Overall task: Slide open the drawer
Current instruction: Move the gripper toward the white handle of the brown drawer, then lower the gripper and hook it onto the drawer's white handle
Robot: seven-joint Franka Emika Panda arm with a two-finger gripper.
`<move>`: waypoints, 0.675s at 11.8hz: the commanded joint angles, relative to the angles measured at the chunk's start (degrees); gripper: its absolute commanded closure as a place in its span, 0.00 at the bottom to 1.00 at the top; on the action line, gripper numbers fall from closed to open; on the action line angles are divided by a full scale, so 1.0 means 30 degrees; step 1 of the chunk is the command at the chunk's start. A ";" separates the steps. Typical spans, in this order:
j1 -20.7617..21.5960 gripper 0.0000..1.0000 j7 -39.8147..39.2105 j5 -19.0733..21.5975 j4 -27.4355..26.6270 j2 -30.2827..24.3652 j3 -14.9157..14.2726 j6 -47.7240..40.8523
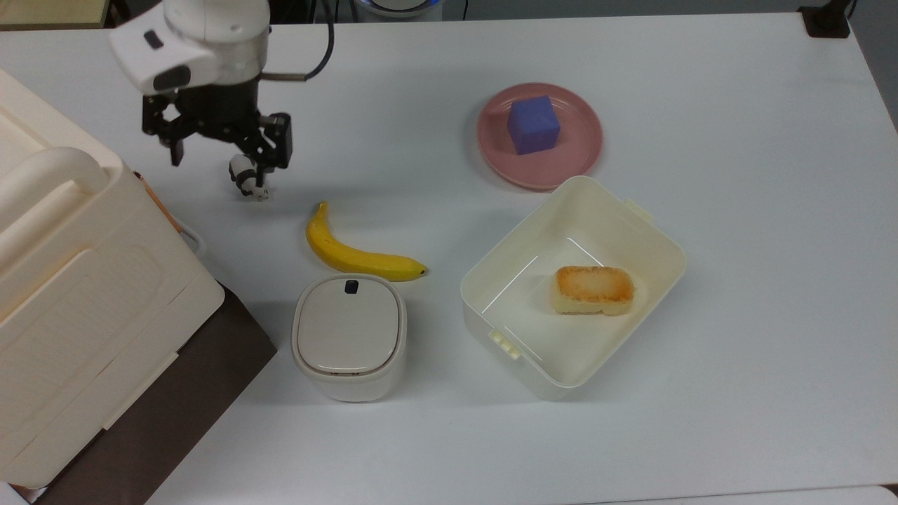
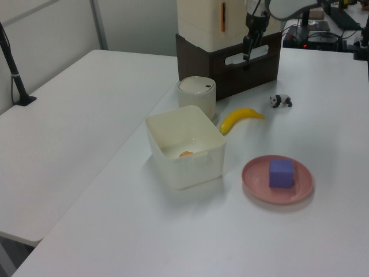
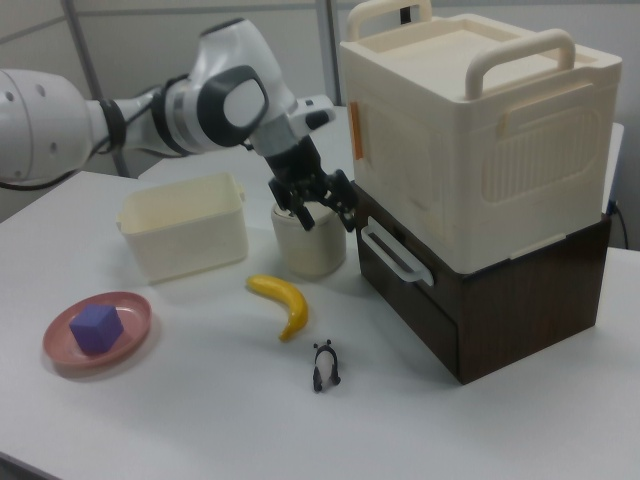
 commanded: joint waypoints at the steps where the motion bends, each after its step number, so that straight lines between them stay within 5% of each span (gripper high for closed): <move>1: -0.0371 0.00 -0.3431 -0.0773 -0.0148 0.0430 -0.0096 0.0489; 4: -0.0782 0.00 -0.9320 -0.0803 -0.0149 0.0490 -0.0097 0.0459; 8: -0.0842 0.00 -1.0038 -0.1619 -0.0061 0.1191 -0.0097 0.0547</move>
